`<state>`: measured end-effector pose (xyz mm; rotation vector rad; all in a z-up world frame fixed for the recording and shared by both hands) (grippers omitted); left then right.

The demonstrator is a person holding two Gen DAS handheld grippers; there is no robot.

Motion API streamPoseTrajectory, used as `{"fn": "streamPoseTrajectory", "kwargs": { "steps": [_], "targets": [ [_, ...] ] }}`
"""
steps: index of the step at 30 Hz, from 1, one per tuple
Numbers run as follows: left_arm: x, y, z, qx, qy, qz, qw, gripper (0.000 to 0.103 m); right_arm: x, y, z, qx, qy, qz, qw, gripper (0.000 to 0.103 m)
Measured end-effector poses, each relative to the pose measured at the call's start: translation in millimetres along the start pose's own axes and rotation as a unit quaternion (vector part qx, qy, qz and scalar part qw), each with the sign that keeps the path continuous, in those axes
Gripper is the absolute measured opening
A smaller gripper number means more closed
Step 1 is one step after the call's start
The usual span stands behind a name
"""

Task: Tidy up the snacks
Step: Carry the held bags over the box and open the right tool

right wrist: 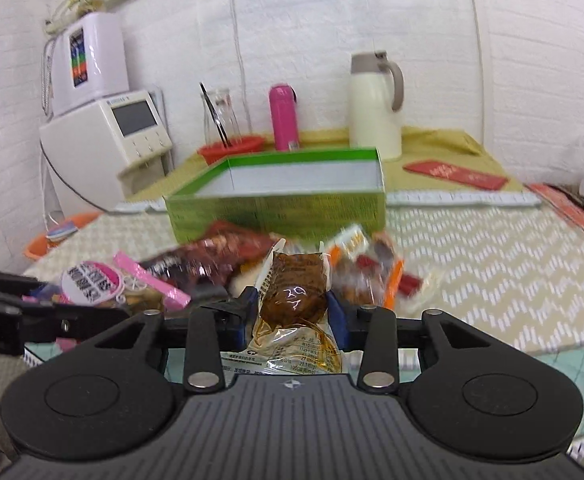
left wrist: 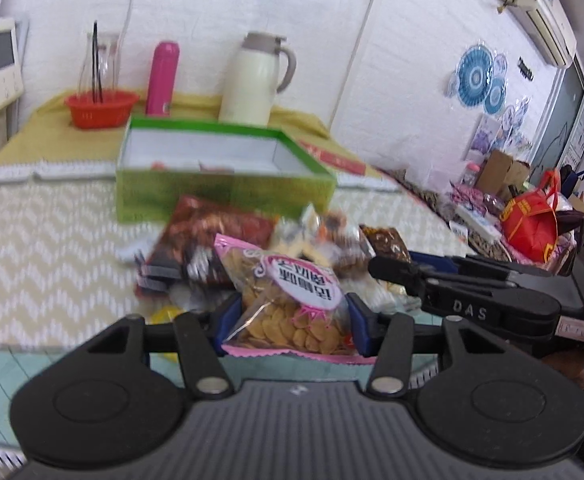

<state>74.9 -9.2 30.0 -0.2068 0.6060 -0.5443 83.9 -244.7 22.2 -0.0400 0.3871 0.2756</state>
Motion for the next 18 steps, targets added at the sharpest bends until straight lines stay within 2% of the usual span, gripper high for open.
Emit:
{"fn": "streamPoseTrajectory", "kwargs": {
  "steps": [8,12,18],
  "targets": [
    [26.3,20.6,91.7,0.001,-0.057,0.040,0.9975,0.052,46.3,-11.6,55.1,-0.034,-0.016,-0.001,0.999,0.066],
    [60.0,35.1,131.1,-0.009,-0.059,0.058,0.9965,0.052,81.9,-27.4,77.1,-0.036,-0.009,-0.013,0.999,0.066],
    [116.7,56.1,160.2,-0.025,-0.042,0.076,0.9959,0.052,128.7,-46.7,95.3,-0.032,-0.006,-0.029,0.999,0.066]
  ]
}}
Point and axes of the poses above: each gripper's, at about its wrist camera, not at the fingertips, and x roughly the way its jaws point, y to its left, z to its top, the point moved 3 cm from there along x, roughly the way its jaws point, and after that the axes turned 6 degrees about -x, right-handed, at the moved point
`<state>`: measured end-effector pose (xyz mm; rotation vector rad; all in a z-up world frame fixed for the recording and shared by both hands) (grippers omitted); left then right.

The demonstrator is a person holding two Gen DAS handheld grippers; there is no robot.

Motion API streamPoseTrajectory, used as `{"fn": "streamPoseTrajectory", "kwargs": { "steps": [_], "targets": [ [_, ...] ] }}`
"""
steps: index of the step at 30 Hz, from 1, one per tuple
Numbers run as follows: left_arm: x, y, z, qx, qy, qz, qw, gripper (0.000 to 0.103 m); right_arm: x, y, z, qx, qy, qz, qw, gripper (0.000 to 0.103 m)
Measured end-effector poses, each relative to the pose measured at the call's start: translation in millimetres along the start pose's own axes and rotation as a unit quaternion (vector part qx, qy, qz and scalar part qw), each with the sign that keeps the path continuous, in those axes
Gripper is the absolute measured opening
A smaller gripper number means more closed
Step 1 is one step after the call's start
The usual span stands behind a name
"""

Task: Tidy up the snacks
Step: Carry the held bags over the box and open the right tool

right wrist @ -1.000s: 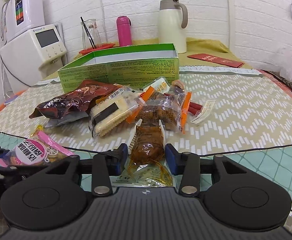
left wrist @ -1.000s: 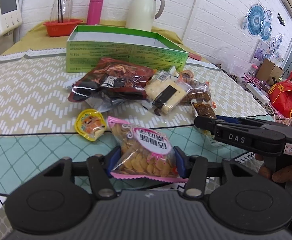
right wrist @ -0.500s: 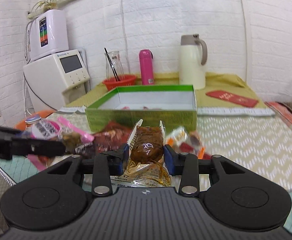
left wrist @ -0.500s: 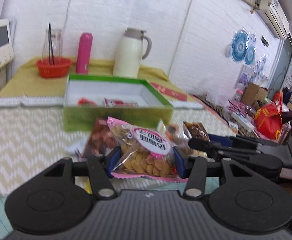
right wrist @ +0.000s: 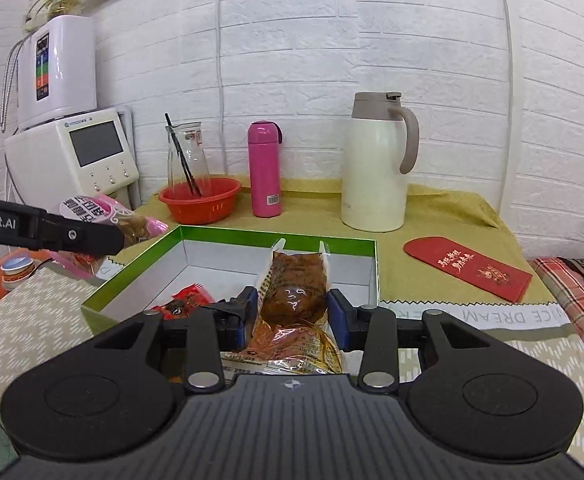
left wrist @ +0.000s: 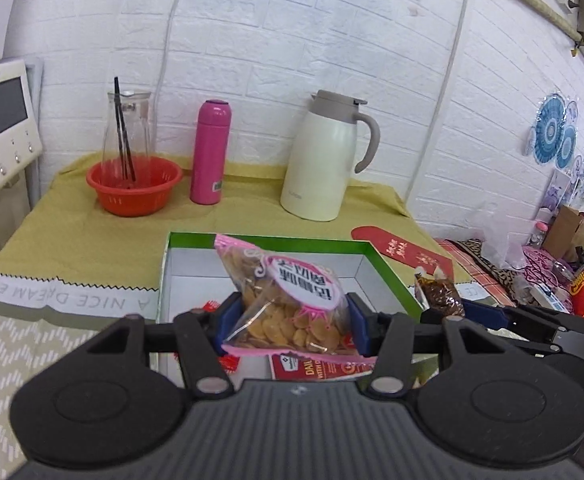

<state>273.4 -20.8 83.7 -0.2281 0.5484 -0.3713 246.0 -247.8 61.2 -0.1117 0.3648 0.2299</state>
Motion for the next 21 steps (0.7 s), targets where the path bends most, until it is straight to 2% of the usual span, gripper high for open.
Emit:
{"fn": "streamPoseTrajectory", "kwargs": {
  "steps": [5,13,15,17,18,19,20,21],
  "targets": [
    [44.4,13.6,1.0,-0.012,0.026,0.018,0.9994,0.052,35.1,-8.5,-3.8,-0.004,0.018,-0.012,1.000,0.067],
    [79.5,23.7,-8.5,-0.011,0.054,0.029,0.9980,0.052,70.6,-7.3,-21.0,-0.016,0.063,-0.001,0.998,0.068],
    [84.3,25.5,-11.5,-0.012,0.058,0.027,0.9979,0.053,74.8,-4.8,-22.7,-0.026,0.075,0.009,0.997,0.077],
    [83.6,27.3,-12.4,-0.018,0.038,0.028,0.9987,0.071,72.5,-2.1,-21.1,-0.037,0.068,0.017,0.997,0.082],
    [79.7,27.8,-12.3,-0.024,0.021,0.029,0.9991,0.075,69.4,-0.5,-19.5,-0.046,0.057,0.022,0.997,0.098],
    [75.7,28.4,-12.1,-0.031,0.005,0.029,0.9991,0.079,65.9,1.1,-18.6,-0.052,0.045,0.025,0.997,0.103],
    [72.9,28.8,-11.4,-0.038,-0.002,0.033,0.9987,0.084,62.9,2.7,-18.0,-0.056,0.037,0.027,0.997,0.103],
    [71.1,28.6,-10.5,-0.042,-0.004,0.041,0.9983,0.095,60.5,4.1,-17.3,-0.061,0.030,0.028,0.997,0.103]
  ]
}}
Point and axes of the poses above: each gripper's, at about its wrist camera, not at the fingertips, and x roughly the way its jaws point, y to its left, z to its top, the point moved 3 cm from there along x, roughly the way its jaws point, and after that the axes turned 6 degrees about -x, right-handed, at the moved point
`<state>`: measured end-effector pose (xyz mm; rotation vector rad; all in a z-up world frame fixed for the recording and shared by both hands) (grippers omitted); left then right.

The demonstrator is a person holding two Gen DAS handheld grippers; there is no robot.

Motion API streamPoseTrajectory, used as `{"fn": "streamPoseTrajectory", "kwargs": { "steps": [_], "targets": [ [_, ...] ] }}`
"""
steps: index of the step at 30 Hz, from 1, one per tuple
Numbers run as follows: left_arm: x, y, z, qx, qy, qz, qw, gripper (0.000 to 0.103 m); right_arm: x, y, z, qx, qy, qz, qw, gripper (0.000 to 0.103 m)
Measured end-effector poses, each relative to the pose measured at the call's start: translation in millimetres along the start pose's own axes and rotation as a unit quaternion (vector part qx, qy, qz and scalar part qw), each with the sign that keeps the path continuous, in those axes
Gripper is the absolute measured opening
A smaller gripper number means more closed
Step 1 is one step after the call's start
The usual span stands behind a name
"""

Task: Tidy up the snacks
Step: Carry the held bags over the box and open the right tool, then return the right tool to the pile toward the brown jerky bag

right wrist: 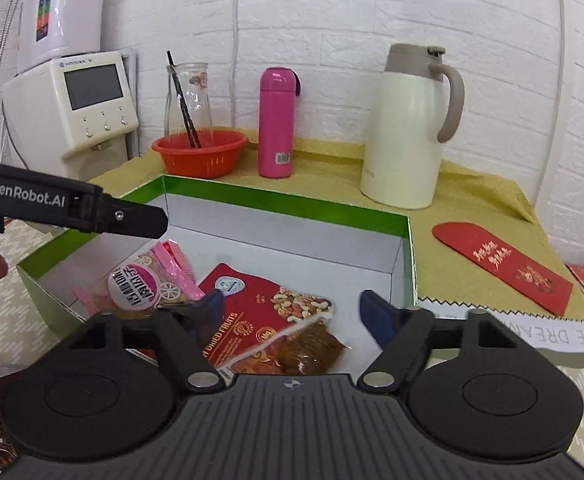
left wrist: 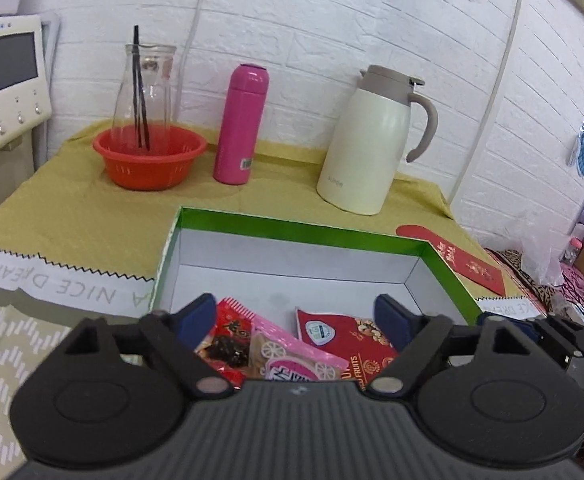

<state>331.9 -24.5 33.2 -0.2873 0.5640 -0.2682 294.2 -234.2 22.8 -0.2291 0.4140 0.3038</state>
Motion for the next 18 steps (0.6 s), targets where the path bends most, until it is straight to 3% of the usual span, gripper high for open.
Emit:
{"fn": "streamPoseTrajectory", "kwargs": {
  "steps": [5,10,18],
  "targets": [
    [-9.3,-5.5,0.9,0.020,-0.016,0.025,0.9994,0.095,-5.1,6.9,-0.2,-0.006,-0.003,-0.005,1.000,0.103],
    [-28.4,-9.3,-1.6,0.026,-0.016,0.013,0.9995,0.095,-15.3,14.0,1.3,-0.005,0.002,-0.003,1.000,0.103],
    [-83.9,-20.9,-10.4,0.027,-0.002,0.013,0.9995,0.095,-69.9,25.2,2.9,0.016,-0.015,-0.003,1.000,0.103]
  ]
}}
Point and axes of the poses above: each gripper's, at about its wrist camera, not at the fingertips, and x roughly the way its jaws point, y to its left, z to its top, the point moved 3 cm from there along x, roughly the way its jaws point, and after that the axes turned 6 degrees about -x, right-handed, at the moved point
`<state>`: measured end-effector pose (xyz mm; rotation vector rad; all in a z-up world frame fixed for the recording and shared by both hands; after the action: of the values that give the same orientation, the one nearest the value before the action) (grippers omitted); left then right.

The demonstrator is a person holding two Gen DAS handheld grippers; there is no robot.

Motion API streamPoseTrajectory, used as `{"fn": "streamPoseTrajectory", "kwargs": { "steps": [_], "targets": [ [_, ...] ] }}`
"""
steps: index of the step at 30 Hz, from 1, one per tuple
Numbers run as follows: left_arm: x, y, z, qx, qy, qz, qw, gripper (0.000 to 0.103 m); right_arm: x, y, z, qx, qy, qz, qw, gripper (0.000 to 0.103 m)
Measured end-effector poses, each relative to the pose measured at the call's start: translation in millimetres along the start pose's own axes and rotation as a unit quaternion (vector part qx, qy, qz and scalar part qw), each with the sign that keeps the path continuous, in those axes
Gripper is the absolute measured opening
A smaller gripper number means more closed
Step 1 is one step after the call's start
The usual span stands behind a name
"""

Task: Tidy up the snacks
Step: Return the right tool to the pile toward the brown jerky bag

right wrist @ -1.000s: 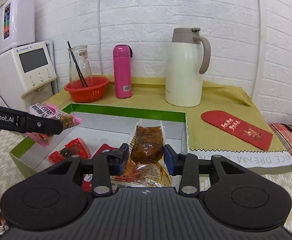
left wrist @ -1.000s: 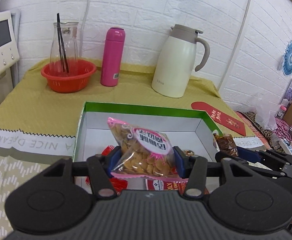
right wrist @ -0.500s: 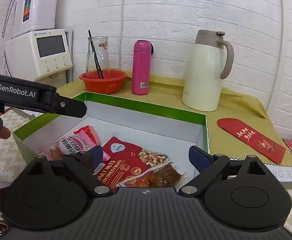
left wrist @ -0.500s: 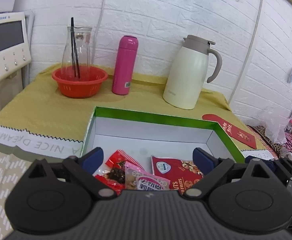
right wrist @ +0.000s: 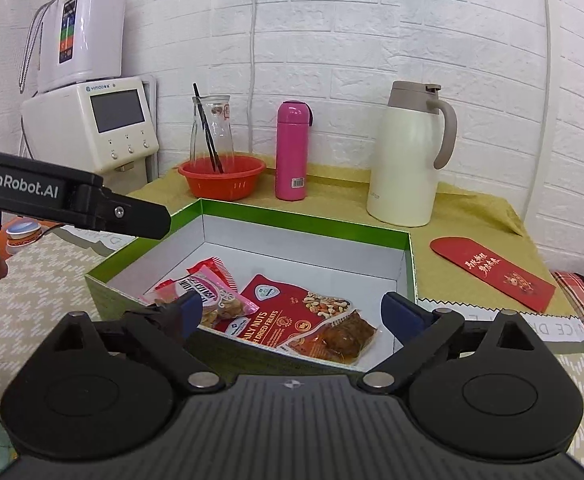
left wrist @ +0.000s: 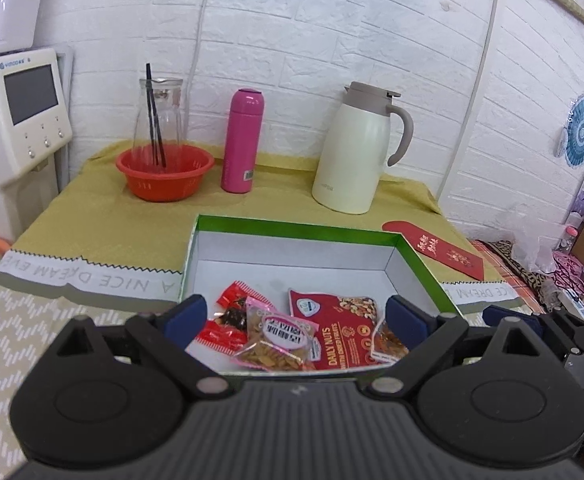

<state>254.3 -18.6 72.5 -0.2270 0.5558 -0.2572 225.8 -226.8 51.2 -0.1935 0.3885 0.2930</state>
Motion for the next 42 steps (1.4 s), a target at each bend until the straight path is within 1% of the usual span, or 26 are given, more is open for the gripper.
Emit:
{"fn": "streamPoseTrajectory", "kwargs": {
  "steps": [1,3,7,11,13,15,17,19,22,23,24,26,28,29,30,31,32,33,36,39,40,41,42],
  "targets": [
    [-8.5,-1.0,-3.6,0.000,0.003,0.006,1.0000,0.095,-7.3,1.7,-2.0,0.002,0.000,-0.001,1.000,0.103],
    [-24.3,-0.8,-13.0,-0.003,0.009,0.008,0.9999,0.095,-24.2,5.6,-9.1,0.008,0.000,-0.001,1.000,0.103],
    [-53.2,2.3,-40.1,-0.009,0.020,-0.014,0.9997,0.095,-55.1,13.8,-31.7,0.031,-0.002,0.005,0.999,0.103],
    [-72.7,12.2,-71.4,-0.028,0.030,-0.018,0.9990,0.095,-75.2,26.7,-62.6,0.055,0.011,0.012,0.998,0.103],
    [-80.2,21.3,-89.0,-0.049,0.036,-0.019,0.9980,0.095,-80.6,34.2,-78.3,0.081,0.020,0.031,0.996,0.103],
    [-86.6,30.3,-105.6,-0.067,0.043,-0.017,0.9967,0.095,-81.0,45.8,-88.5,0.098,0.032,0.066,0.993,0.103],
    [-91.8,37.8,-118.4,-0.075,0.054,-0.014,0.9956,0.095,-77.6,60.9,-90.3,0.088,0.038,0.090,0.991,0.103],
    [-97.8,45.1,-125.9,-0.083,0.060,-0.011,0.9947,0.095,-72.8,75.8,-86.9,0.068,0.043,0.099,0.992,0.103],
    [-110.0,56.9,-131.6,-0.095,0.055,-0.006,0.9940,0.095,-66.8,95.0,-79.1,0.046,0.038,0.110,0.992,0.103],
    [-113.1,60.3,-131.6,-0.096,0.053,-0.003,0.9939,0.095,-65.4,101.8,-76.4,0.033,0.035,0.111,0.993,0.103],
    [-116.5,63.5,-131.7,-0.098,0.050,-0.001,0.9940,0.095,-65.0,109.0,-74.2,0.015,0.028,0.107,0.994,0.100],
    [-120.4,68.6,-130.7,-0.101,0.046,0.005,0.9938,0.095,-62.2,120.8,-70.4,-0.022,0.013,0.089,0.996,0.099],
    [-122.3,72.3,-130.2,-0.104,0.045,0.005,0.9935,0.095,-57.1,125.3,-68.5,-0.040,0.008,0.074,0.996,0.092],
    [-123.2,73.3,-130.6,-0.105,0.045,0.004,0.9935,0.095,-56.1,125.8,-68.5,-0.043,0.004,0.074,0.996,0.078],
    [-123.2,73.4,-130.9,-0.105,0.046,0.003,0.9934,0.095,-56.6,125.3,-69.1,-0.041,0.001,0.085,0.996,0.059],
    [-122.7,73.3,-131.4,-0.104,0.048,0.001,0.9935,0.095,-58.8,124.6,-70.0,-0.036,0.001,0.093,0.995,0.050],
    [-122.5,72.9,-132.4,-0.102,0.049,-0.002,0.9936,0.095,-62.7,122.9,-70.8,-0.033,-0.001,0.095,0.995,0.027],
    [-121.9,71.7,-133.0,-0.100,0.050,-0.004,0.9937,0.095,-67.9,120.9,-72.3,-0.033,0.000,0.089,0.995,0.013],
    [-118.8,65.0,-134.9,-0.090,0.056,-0.021,0.9941,0.095,-83.0,108.6,-79.3,-0.043,0.007,0.077,0.996,0.001],
    [-112.7,54.3,-138.2,-0.077,0.062,-0.040,0.9943,0.095,-94.1,90.5,-90.5,-0.028,0.019,0.052,0.998,0.000],
    [-109.9,50.8,-138.8,-0.072,0.064,-0.044,0.9944,0.095,-96.2,84.3,-92.9,-0.018,0.022,0.047,0.999,0.000],
    [-106.9,48.4,-138.4,-0.067,0.066,-0.045,0.9946,0.095,-97.5,79.2,-94.1,-0.006,0.022,0.045,0.999,0.003],
    [-104.3,46.7,-137.1,-0.063,0.066,-0.044,0.9948,0.095,-97.4,75.1,-94.5,0.008,0.023,0.050,0.998,0.014]
  ]
}}
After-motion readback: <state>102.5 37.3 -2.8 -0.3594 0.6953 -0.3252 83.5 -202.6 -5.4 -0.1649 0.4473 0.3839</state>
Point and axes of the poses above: each gripper's, at about its wrist camera, not at the fingertips, and x roughly the way its jaws point, y to its left, z to its top, the point moved 3 cm from there along x, roughly the way its jaws point, and after that the axes turned 6 degrees about -x, right-handed, at the moved point
